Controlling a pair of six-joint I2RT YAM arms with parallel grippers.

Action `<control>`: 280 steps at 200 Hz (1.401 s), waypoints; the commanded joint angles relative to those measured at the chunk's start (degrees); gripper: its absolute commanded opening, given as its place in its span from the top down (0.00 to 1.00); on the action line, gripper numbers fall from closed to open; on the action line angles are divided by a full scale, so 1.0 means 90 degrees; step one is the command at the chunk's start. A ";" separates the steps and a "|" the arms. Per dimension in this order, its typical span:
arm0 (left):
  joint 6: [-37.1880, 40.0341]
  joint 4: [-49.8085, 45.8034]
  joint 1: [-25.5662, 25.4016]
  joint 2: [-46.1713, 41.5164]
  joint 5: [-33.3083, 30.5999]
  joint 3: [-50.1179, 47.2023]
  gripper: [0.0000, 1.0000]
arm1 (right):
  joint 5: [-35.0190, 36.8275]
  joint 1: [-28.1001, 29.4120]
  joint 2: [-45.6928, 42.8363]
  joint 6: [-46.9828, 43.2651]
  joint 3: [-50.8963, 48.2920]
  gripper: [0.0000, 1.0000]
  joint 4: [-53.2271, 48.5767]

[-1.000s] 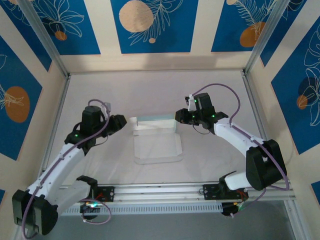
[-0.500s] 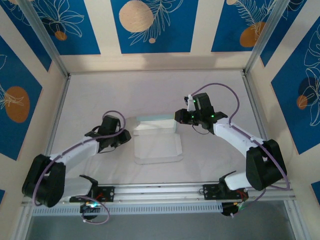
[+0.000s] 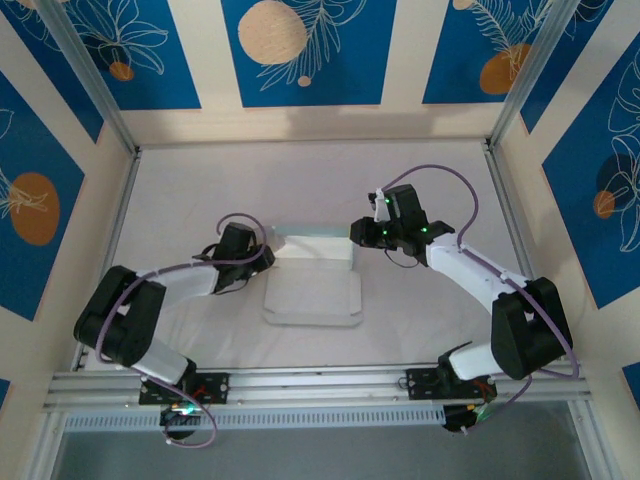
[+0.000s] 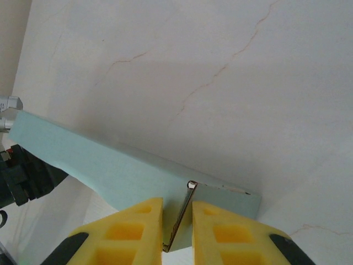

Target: Fold the paper box

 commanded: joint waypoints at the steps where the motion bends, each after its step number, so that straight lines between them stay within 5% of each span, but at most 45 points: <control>1: -0.0019 0.0703 -0.0103 0.0241 0.0172 0.0107 0.54 | -0.0055 0.0110 0.0121 -0.0098 0.0047 0.80 -0.0402; 53: 0.0159 0.1083 -0.0272 0.0505 0.0104 0.0085 0.57 | -0.0065 0.0121 0.0043 -0.0002 -0.0002 0.80 -0.0383; 139: 0.0197 0.2544 -0.0302 0.0875 0.1004 -0.0292 0.56 | -0.0093 0.0129 -0.0014 0.0019 -0.0021 0.80 -0.0375; 280: 0.0600 0.2620 -0.0353 0.0850 0.1271 -0.0126 0.62 | -0.0136 0.0166 0.0039 -0.0053 -0.0002 0.80 -0.0433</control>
